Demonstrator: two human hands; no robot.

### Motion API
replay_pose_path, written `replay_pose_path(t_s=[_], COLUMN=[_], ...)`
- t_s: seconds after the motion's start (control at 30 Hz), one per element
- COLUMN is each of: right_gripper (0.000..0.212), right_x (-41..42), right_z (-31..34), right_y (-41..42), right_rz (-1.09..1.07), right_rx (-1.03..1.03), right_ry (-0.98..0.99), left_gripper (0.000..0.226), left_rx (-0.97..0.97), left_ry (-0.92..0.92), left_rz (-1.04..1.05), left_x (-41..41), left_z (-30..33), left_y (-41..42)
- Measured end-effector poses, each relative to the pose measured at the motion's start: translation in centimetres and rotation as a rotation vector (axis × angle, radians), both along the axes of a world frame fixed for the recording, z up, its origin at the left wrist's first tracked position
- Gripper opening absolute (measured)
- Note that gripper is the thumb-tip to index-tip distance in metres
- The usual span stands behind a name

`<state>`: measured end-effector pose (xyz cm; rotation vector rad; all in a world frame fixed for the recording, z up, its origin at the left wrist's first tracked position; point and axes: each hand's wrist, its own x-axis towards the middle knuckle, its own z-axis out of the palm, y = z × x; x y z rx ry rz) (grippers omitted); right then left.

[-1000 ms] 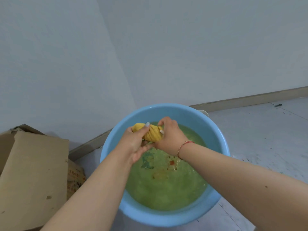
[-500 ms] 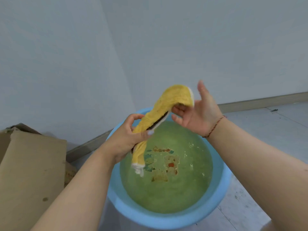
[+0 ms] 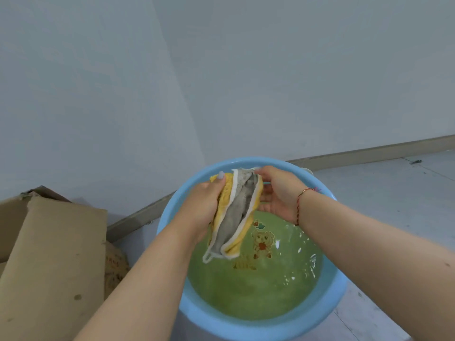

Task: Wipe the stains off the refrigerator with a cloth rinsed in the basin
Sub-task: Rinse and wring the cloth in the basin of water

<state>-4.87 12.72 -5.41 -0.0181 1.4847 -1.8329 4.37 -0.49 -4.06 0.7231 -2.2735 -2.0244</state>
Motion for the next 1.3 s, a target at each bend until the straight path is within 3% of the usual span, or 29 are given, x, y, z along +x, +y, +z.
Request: replay_pose_path(t_s=[0.1,0.2,0.27,0.37,0.5,0.67,0.77,0.83,0.9,0.97,1.03,1.17,1.23,1.3], right_gripper=[0.031,0.014,0.011,0.026,0.028,0.016,0.036,0.045,0.032,0.018,0.012,0.010,0.013,0.018], right_x=[0.8,-0.3,-1.5,-1.8,-1.5,-2.3,-3.0,-3.4,-4.5,-5.6,-6.9,-8.5,-8.7,-8.5], right_z=[-0.3,-1.0,-1.2,-1.4,-1.1,-0.3,1.6,3.2,4.4,5.2,5.4,5.2,5.2,4.6], right_y=[0.0,0.5,1.1,1.8,1.9,2.3,3.8,5.0,6.2,7.8,9.7,12.6,13.2,13.4], right_rz=[0.173,-0.027,-0.159,-0.125,0.051,-0.010,0.166,0.234,0.148,-0.009,-0.132,-0.369,-0.464,-0.390], right_rx=[0.194,0.204,0.114,-0.125,-0.161,-0.030,-0.078,0.189,0.573,0.804,0.873,0.956,0.947,0.988], right_ry=[0.154,0.078,-0.097,-0.351,-0.256,-0.207,0.010,0.410,0.822,1.055,1.164,1.228,1.318,1.362], left_gripper=[0.052,0.055,0.048,0.031,0.015,0.020,0.030,0.041,0.035,0.020,0.012,0.022,0.025,0.024], left_rx=[-0.156,-0.192,-0.122,0.161,0.254,0.206,0.092,-0.123,-0.403,-0.653,-0.788,-0.558,-0.557,-0.618], left_ry=[-0.025,0.001,0.060,0.109,-0.001,0.033,0.154,0.202,0.217,0.242,0.267,0.333,0.376,0.353], left_rz=[-0.073,0.024,0.116,0.246,0.413,0.411,0.191,0.043,-0.036,-0.083,-0.119,-0.174,-0.166,-0.174], left_x=[0.0,-0.4,-0.7,-0.8,-0.8,-1.6,-1.5,-1.5,-3.2,-5.9,-9.0,-14.4,-15.7,-16.0], left_z=[0.2,0.6,1.0,1.7,1.4,1.0,2.1,2.9,3.4,3.7,3.7,3.7,3.4,1.9], left_y=[0.4,0.0,-0.5,-0.5,-0.4,-0.4,-0.4,-0.5,0.1,1.4,3.1,6.1,7.0,7.5])
